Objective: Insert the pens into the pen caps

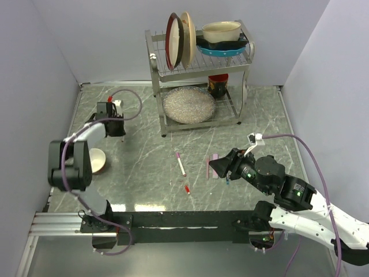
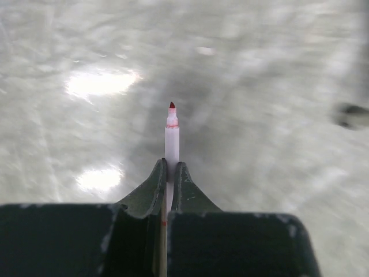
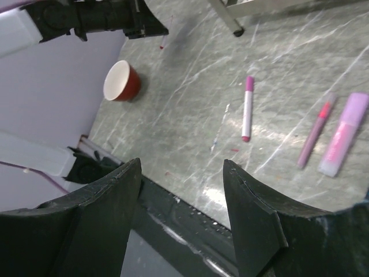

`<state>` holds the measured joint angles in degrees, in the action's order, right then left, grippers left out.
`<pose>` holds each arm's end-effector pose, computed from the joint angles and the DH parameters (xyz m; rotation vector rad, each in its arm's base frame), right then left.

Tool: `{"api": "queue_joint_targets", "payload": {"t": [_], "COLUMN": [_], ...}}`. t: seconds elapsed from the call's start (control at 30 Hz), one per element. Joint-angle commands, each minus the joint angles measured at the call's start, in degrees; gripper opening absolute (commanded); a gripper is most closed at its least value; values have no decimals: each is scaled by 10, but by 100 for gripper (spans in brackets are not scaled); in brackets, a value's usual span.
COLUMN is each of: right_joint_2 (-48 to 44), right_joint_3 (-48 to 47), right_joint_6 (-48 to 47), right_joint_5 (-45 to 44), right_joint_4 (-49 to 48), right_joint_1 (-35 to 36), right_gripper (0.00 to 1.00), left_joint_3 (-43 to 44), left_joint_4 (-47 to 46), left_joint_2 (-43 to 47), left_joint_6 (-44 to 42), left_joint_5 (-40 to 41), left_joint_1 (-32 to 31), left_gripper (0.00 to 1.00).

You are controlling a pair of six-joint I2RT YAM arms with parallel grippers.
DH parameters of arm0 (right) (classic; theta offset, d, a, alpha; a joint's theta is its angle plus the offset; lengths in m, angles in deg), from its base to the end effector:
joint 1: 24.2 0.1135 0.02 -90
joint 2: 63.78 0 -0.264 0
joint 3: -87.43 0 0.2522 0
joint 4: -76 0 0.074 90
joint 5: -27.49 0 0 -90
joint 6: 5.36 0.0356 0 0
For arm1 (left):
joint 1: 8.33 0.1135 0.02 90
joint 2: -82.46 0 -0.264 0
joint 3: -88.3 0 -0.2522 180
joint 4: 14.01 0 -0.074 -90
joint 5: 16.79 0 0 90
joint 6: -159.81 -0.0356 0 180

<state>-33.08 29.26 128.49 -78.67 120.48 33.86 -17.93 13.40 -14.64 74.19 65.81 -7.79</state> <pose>0.0720 0.0968 0.3330 -0.0382 1.9707 0.9511 0.3534 -0.0013 0.1910 -0.0488 2.4549 -0.1880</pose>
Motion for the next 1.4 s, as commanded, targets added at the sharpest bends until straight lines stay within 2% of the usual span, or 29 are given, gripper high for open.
{"api": "queue_joint_targets", "payload": {"t": [0.0, 0.23, 0.4, 0.47, 0.53, 0.8, 1.13, 1.37], "right_joint_2": [9, 82, 154, 191, 223, 301, 322, 343], "right_joint_3": [-18, -23, -44, -56, -61, -58, -59, -65], "right_joint_6": [25, 53, 65, 83, 110, 143, 143, 140], "right_joint_5": [36, 56, 61, 54, 38, 62, 75, 86], "right_joint_4": [-44, -101, -152, -153, -153, -225, -269, -276], "right_joint_1": [-3, -3, -3, -4, -4, -4, -4, -5], "right_gripper": [66, 65, 62, 61, 59, 58, 56, 44], "left_joint_3": [-67, -180, -280, -316, -333, -374, -387, -382], "left_joint_4": [-65, -132, -272, -329, -347, -368, -376, -385], "left_joint_2": [124, 260, 344, 371, 409, 509, 536, 539], "left_joint_6": [91, 191, 298, 331, 345, 375, 396, 408], "left_joint_5": [-108, -184, -246, -247, -242, -251, -263, -269], "left_joint_1": [-38, -194, -294, -331, -351, -356, -356, -356], "left_gripper": [1, 1, 1, 1, 1, 1, 1, 1]}}
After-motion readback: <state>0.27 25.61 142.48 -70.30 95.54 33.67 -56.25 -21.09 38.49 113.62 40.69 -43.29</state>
